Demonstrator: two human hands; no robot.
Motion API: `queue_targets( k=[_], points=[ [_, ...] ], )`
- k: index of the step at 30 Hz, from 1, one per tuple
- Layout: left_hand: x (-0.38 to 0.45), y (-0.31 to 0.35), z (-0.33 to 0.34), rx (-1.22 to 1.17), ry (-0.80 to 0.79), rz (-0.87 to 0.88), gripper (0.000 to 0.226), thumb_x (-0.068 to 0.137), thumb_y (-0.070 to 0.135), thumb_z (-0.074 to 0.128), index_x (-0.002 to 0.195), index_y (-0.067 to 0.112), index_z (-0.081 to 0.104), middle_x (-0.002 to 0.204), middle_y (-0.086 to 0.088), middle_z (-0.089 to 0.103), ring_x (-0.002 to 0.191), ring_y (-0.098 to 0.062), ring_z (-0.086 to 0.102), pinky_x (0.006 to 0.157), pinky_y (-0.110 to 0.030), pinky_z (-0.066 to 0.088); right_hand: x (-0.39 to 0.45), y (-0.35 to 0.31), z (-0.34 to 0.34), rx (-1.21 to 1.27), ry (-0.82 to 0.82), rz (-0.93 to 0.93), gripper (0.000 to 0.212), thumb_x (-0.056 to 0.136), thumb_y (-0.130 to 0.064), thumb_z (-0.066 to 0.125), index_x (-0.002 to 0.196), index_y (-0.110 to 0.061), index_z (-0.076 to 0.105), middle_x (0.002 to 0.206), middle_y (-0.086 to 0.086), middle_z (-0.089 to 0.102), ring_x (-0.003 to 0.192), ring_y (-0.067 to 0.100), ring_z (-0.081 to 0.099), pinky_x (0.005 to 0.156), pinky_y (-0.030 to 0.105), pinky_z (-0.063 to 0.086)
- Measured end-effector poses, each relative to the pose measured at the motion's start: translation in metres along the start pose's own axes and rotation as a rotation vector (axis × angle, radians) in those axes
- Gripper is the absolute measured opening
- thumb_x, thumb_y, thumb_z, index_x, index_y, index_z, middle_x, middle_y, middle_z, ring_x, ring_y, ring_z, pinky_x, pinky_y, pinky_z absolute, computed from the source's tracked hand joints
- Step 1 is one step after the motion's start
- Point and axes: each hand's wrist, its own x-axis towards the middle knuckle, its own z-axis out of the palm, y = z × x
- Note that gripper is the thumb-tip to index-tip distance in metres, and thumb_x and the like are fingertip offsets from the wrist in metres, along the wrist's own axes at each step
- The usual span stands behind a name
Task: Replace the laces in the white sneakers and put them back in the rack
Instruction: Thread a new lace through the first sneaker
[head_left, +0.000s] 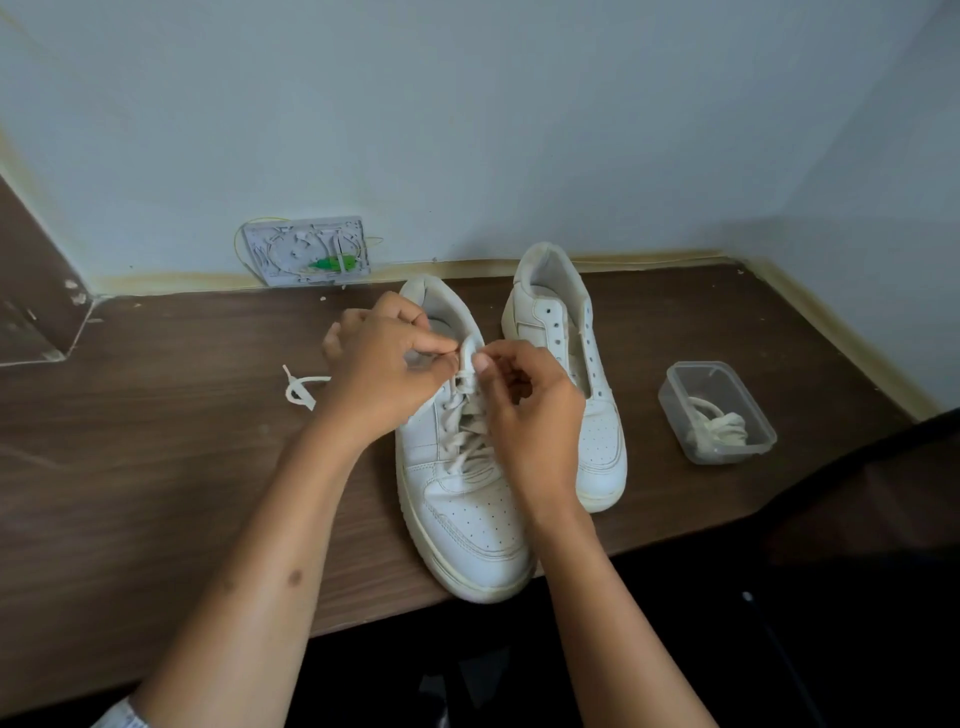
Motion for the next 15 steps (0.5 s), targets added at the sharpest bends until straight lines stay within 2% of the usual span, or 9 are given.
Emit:
queue_targets(
  k=[2, 4, 5, 7, 8, 10, 12, 14, 15],
  points=[
    [-0.004, -0.004, 0.006, -0.009, 0.039, 0.074, 0.008, 0.085, 0.034, 0.071, 0.084, 0.042, 0.070, 0.105, 0.013, 0.054, 0.108, -0.017, 0.047, 0.112, -0.054, 0.021, 0.002, 0.001, -0.002, -0.021, -0.002, -0.036, 0.004, 0.093, -0.018, 0.066, 0.094, -0.016, 0.069, 0.082, -0.003, 0.066, 0.075, 0.009, 0.062, 0.066, 0.018, 0.048],
    [-0.010, -0.012, 0.010, -0.063, 0.079, 0.153, 0.018, 0.086, 0.038, 0.062, 0.095, 0.032, 0.076, 0.107, 0.013, 0.053, 0.103, -0.010, 0.052, 0.107, -0.057, 0.033, 0.002, 0.000, -0.006, -0.006, -0.005, -0.047, 0.003, 0.094, -0.015, 0.065, 0.093, -0.015, 0.067, 0.083, -0.005, 0.067, 0.077, 0.010, 0.063, 0.067, 0.020, 0.050],
    [-0.012, -0.016, 0.010, -0.101, 0.099, 0.178, 0.022, 0.088, 0.036, 0.061, 0.102, 0.028, 0.076, 0.108, 0.013, 0.052, 0.102, -0.005, 0.052, 0.105, -0.050, 0.039, 0.002, -0.002, -0.009, 0.008, 0.012, -0.038, 0.004, 0.094, -0.013, 0.064, 0.092, -0.015, 0.066, 0.083, -0.006, 0.067, 0.078, 0.009, 0.063, 0.067, 0.018, 0.050],
    [-0.021, -0.022, 0.004, -0.144, 0.149, 0.203, 0.021, 0.093, 0.024, 0.063, 0.111, 0.022, 0.074, 0.109, 0.009, 0.051, 0.100, 0.004, 0.051, 0.100, -0.022, 0.042, 0.004, -0.003, -0.016, 0.026, 0.111, 0.001, 0.007, 0.093, -0.010, 0.064, 0.090, -0.016, 0.065, 0.081, -0.009, 0.066, 0.077, 0.004, 0.061, 0.066, 0.015, 0.047],
    [-0.026, -0.024, 0.001, -0.140, 0.168, 0.197, 0.021, 0.093, 0.020, 0.064, 0.112, 0.020, 0.073, 0.109, 0.007, 0.052, 0.100, 0.008, 0.051, 0.094, -0.010, 0.039, 0.007, -0.002, -0.021, 0.036, 0.201, 0.030, 0.006, 0.092, -0.010, 0.064, 0.089, -0.015, 0.065, 0.081, -0.008, 0.065, 0.075, 0.003, 0.060, 0.068, 0.017, 0.048],
    [-0.036, -0.030, -0.004, -0.114, 0.169, 0.163, 0.025, 0.090, 0.021, 0.068, 0.114, 0.021, 0.072, 0.107, 0.009, 0.053, 0.100, 0.011, 0.051, 0.087, 0.000, 0.033, 0.013, 0.003, -0.035, 0.045, 0.401, 0.095, 0.002, 0.092, -0.011, 0.064, 0.090, -0.012, 0.065, 0.084, -0.003, 0.066, 0.077, 0.007, 0.060, 0.072, 0.027, 0.051],
    [-0.043, -0.032, -0.005, -0.104, 0.167, 0.123, 0.033, 0.085, 0.028, 0.073, 0.118, 0.025, 0.070, 0.109, 0.013, 0.053, 0.100, 0.011, 0.052, 0.084, 0.000, 0.035, 0.017, 0.005, -0.047, 0.024, 0.510, 0.134, 0.003, 0.092, -0.012, 0.062, 0.094, -0.011, 0.064, 0.092, 0.001, 0.064, 0.080, 0.006, 0.058, 0.077, 0.030, 0.052],
    [-0.051, -0.031, -0.003, -0.113, 0.204, 0.096, 0.041, 0.082, 0.031, 0.076, 0.121, 0.029, 0.066, 0.111, 0.013, 0.054, 0.099, 0.007, 0.055, 0.086, -0.009, 0.041, 0.017, 0.005, -0.051, -0.057, 0.487, 0.085, 0.009, 0.094, -0.011, 0.061, 0.103, -0.011, 0.062, 0.102, 0.002, 0.058, 0.081, 0.003, 0.055, 0.076, 0.023, 0.051],
    [-0.056, -0.029, 0.000, -0.123, 0.231, 0.085, 0.042, 0.081, 0.031, 0.076, 0.122, 0.029, 0.065, 0.111, 0.013, 0.054, 0.099, 0.003, 0.056, 0.087, -0.015, 0.044, 0.016, 0.004, -0.048, -0.098, 0.425, 0.030, 0.014, 0.095, -0.013, 0.061, 0.109, -0.011, 0.061, 0.107, 0.001, 0.056, 0.084, 0.007, 0.056, 0.076, 0.023, 0.050]
  ],
)
